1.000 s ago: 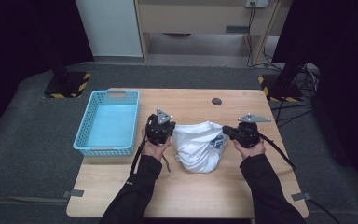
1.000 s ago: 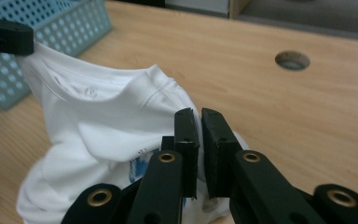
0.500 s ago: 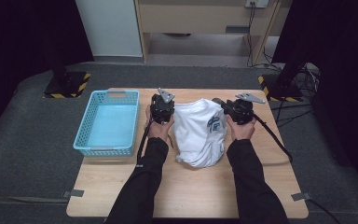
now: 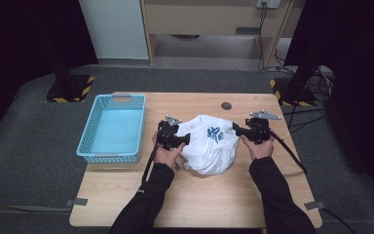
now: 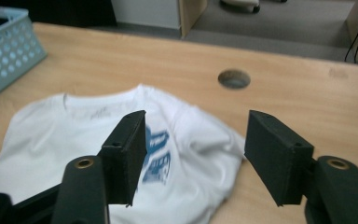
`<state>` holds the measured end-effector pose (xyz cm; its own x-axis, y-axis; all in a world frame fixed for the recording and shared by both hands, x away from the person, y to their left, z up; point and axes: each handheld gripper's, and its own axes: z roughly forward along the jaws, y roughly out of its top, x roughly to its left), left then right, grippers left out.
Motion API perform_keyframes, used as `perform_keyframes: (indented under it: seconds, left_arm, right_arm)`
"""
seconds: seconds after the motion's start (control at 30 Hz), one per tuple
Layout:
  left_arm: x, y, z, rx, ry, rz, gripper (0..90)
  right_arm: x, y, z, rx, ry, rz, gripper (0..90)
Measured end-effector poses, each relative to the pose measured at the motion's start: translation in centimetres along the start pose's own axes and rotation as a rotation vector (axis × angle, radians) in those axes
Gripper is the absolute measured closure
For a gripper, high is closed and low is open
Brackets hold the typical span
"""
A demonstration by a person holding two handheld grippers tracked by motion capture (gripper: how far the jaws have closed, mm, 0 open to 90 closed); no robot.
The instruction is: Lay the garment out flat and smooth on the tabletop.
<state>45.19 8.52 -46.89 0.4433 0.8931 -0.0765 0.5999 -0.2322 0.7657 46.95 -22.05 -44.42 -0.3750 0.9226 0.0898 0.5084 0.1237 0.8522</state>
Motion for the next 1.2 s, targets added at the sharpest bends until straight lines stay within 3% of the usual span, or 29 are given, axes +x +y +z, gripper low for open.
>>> perform_keyframes:
  seconds: [0.1, 0.23, 0.33, 0.47, 0.53, 0.63, 0.8, 0.97, 1.03, 1.17, 1.2]
  left_arm:
    - [-0.4, -1.9, 0.7, 0.047, 0.001, -0.005, 28.9]
    - [-0.5, -3.4, 2.5, 0.133, 0.04, 0.017, 29.6]
    - [-0.5, -4.0, 3.5, 0.152, 0.07, 0.035, 29.3]
    - [-0.3, -4.0, 4.0, 0.128, 0.091, 0.049, 27.4]
    - [-0.1, -3.7, 4.3, 0.122, 0.122, 0.083, 27.1]
    - [0.3, -3.3, 4.9, 0.108, 0.143, 0.092, 27.1]
    - [0.5, -3.2, 3.8, 0.077, 0.093, 0.071, 28.4]
    - [-0.2, -4.4, 1.0, 0.079, 0.013, 0.077, 31.7]
    - [-0.6, -5.0, 0.4, 0.107, -0.019, 0.086, 32.6]
    - [-1.3, -6.3, -0.5, 0.111, -0.013, 0.119, 33.9]
    - [-1.3, -6.6, -0.6, 0.104, -0.018, 0.112, 33.9]
  right_arm:
    - [0.1, -1.8, -0.3, 0.052, 0.014, -0.014, 32.4]
    - [0.7, -4.4, 0.4, 0.129, 0.006, -0.058, 31.4]
    - [1.1, -5.6, 1.6, 0.182, -0.015, -0.094, 31.0]
    - [1.2, -6.4, 2.9, 0.229, -0.052, -0.126, 31.2]
    - [1.1, -6.6, 3.4, 0.248, -0.082, -0.149, 31.4]
    - [0.7, -6.6, 4.4, 0.266, -0.138, -0.19, 31.5]
    - [0.0, -5.9, 4.8, 0.233, -0.216, -0.211, 32.9]
    - [-0.1, -5.4, 2.3, 0.171, -0.131, -0.132, 33.3]
    - [0.1, -5.4, 1.3, 0.17, -0.093, -0.11, 33.3]
    - [0.7, -6.4, -0.2, 0.195, -0.047, -0.108, 33.3]
    - [0.9, -6.7, -0.4, 0.205, -0.03, -0.101, 33.3]
